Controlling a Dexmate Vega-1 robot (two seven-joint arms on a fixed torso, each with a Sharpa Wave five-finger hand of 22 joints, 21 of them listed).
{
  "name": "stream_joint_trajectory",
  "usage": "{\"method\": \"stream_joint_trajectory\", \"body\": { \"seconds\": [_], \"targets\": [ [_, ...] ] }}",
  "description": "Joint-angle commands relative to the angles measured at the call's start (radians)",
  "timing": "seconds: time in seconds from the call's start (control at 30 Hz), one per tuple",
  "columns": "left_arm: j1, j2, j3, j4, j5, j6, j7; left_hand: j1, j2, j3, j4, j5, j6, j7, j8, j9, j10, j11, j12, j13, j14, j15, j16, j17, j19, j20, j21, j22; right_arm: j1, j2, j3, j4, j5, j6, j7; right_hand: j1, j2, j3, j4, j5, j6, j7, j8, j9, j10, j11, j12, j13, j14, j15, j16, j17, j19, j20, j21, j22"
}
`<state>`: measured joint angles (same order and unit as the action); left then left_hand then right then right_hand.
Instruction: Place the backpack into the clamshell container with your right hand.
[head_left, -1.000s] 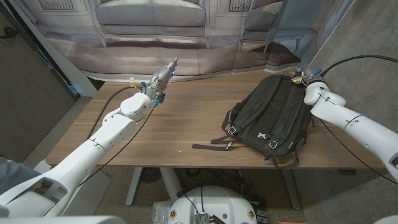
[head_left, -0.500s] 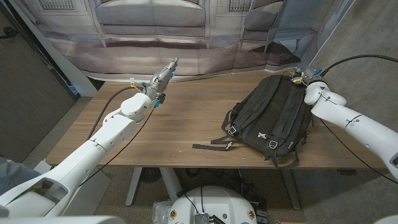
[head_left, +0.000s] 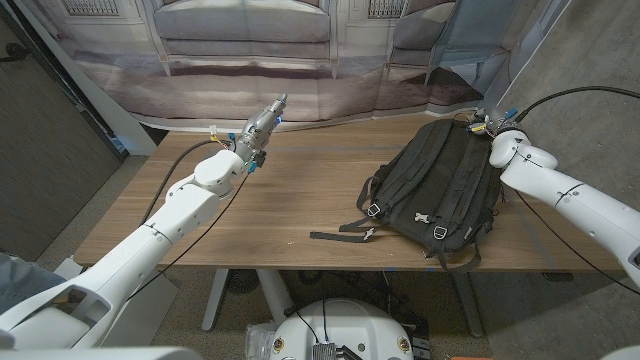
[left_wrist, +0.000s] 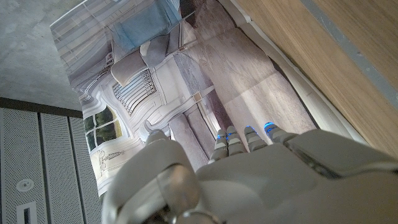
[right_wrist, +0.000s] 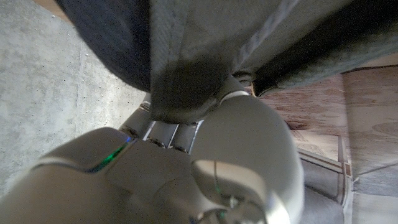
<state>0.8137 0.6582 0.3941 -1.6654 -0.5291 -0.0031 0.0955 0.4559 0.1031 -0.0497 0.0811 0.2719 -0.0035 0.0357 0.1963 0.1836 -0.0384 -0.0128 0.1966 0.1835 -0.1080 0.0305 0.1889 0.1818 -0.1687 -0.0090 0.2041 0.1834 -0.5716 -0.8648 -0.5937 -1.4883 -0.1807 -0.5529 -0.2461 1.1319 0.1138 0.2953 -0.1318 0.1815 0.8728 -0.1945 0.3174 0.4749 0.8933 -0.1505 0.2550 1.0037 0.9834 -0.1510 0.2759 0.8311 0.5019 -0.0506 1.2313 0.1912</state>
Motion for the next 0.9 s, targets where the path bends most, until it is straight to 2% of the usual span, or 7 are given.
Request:
{"method": "stream_joint_trajectory", "body": {
  "seconds": [0.03,0.2,0.33,0.53,0.67,0.73,0.9],
  "targets": [
    [-0.007,-0.004,0.002,0.014,0.0,-0.013,-0.008,0.004,0.013,-0.007,0.002,-0.005,0.002,0.002,0.001,0.003,-0.011,0.001,0.004,0.003,-0.012,0.0,0.0,0.002,-0.043,0.002,0.005,0.004,0.002,0.001,0.001,-0.009,0.0,-0.017,0.005,-0.002,0.014,0.022,0.032,-0.004,-0.016,0.001,-0.016,-0.004,0.008,-0.019,-0.022,-0.025,-0.029,-0.074,-0.031,-0.029,-0.012,-0.162,-0.01,-0.002],
    [-0.006,-0.003,0.0,0.016,-0.003,-0.014,-0.008,0.004,0.013,-0.007,0.002,-0.005,0.001,0.001,0.0,0.003,-0.01,-0.001,0.004,0.003,-0.013,0.0,-0.001,0.002,-0.044,0.003,0.004,0.004,0.007,0.004,-0.002,-0.011,0.001,-0.031,0.013,-0.039,-0.002,0.019,0.04,-0.005,-0.039,-0.003,-0.038,-0.012,-0.022,-0.013,-0.049,-0.076,-0.079,-0.072,-0.083,-0.095,-0.037,-0.153,-0.048,-0.014],
    [-0.005,-0.004,-0.001,0.019,-0.004,-0.017,-0.009,0.005,0.014,-0.007,0.002,-0.005,0.001,0.003,0.0,0.003,-0.011,-0.001,0.004,0.003,-0.012,0.0,0.0,0.002,-0.043,0.002,0.005,0.004,0.011,0.001,-0.009,-0.011,-0.003,-0.033,0.021,-0.077,-0.023,0.014,0.048,-0.005,-0.064,-0.002,-0.057,-0.015,-0.053,0.0,-0.06,-0.12,-0.129,-0.072,-0.098,-0.146,-0.062,-0.127,-0.1,-0.024],
    [-0.005,-0.005,-0.001,0.022,-0.005,-0.018,-0.01,0.005,0.014,-0.008,0.002,-0.005,0.001,0.001,0.0,0.003,-0.01,0.0,0.004,0.003,-0.012,0.0,0.0,0.002,-0.044,0.002,0.004,0.004,0.013,0.004,-0.008,-0.013,-0.001,-0.041,0.019,-0.084,-0.03,0.02,0.043,-0.005,-0.092,0.002,-0.072,-0.017,-0.102,0.004,-0.067,-0.141,-0.185,-0.068,-0.103,-0.176,-0.064,-0.104,-0.135,-0.027],
    [-0.006,-0.006,-0.001,0.025,-0.005,-0.022,-0.012,0.005,0.014,-0.008,0.002,-0.005,0.0,0.001,0.0,0.003,-0.01,-0.001,0.004,0.003,-0.012,0.0,0.0,0.002,-0.045,0.003,0.004,0.004,0.014,0.0,-0.01,-0.018,-0.002,-0.044,0.024,-0.093,-0.041,0.018,0.04,-0.007,-0.1,0.004,-0.077,-0.019,-0.14,0.016,-0.072,-0.159,-0.227,-0.057,-0.104,-0.195,-0.058,-0.095,-0.152,-0.026],
    [-0.006,-0.006,-0.001,0.026,-0.004,-0.023,-0.011,0.005,0.015,-0.009,0.002,-0.005,0.002,0.003,0.001,0.003,-0.01,0.0,0.004,0.003,-0.012,0.0,0.0,0.002,-0.044,0.002,0.004,0.004,0.015,-0.001,-0.01,-0.021,-0.002,-0.048,0.028,-0.106,-0.057,0.012,0.04,-0.007,-0.118,0.009,-0.085,-0.02,-0.17,0.027,-0.076,-0.174,-0.255,-0.048,-0.104,-0.209,-0.057,-0.074,-0.167,-0.027],
    [-0.009,-0.008,0.0,0.033,-0.005,-0.028,-0.016,0.005,0.015,-0.009,0.002,-0.006,0.001,0.002,0.0,0.003,-0.011,-0.001,0.004,0.003,-0.012,0.0,0.0,0.002,-0.045,0.003,0.004,0.004,0.015,-0.006,-0.011,-0.029,-0.002,-0.057,0.035,-0.128,-0.078,0.005,0.04,-0.004,-0.161,0.007,-0.102,-0.022,-0.212,0.035,-0.075,-0.202,-0.304,-0.027,-0.102,-0.241,-0.081,-0.037,-0.207,-0.027]
  ]
}}
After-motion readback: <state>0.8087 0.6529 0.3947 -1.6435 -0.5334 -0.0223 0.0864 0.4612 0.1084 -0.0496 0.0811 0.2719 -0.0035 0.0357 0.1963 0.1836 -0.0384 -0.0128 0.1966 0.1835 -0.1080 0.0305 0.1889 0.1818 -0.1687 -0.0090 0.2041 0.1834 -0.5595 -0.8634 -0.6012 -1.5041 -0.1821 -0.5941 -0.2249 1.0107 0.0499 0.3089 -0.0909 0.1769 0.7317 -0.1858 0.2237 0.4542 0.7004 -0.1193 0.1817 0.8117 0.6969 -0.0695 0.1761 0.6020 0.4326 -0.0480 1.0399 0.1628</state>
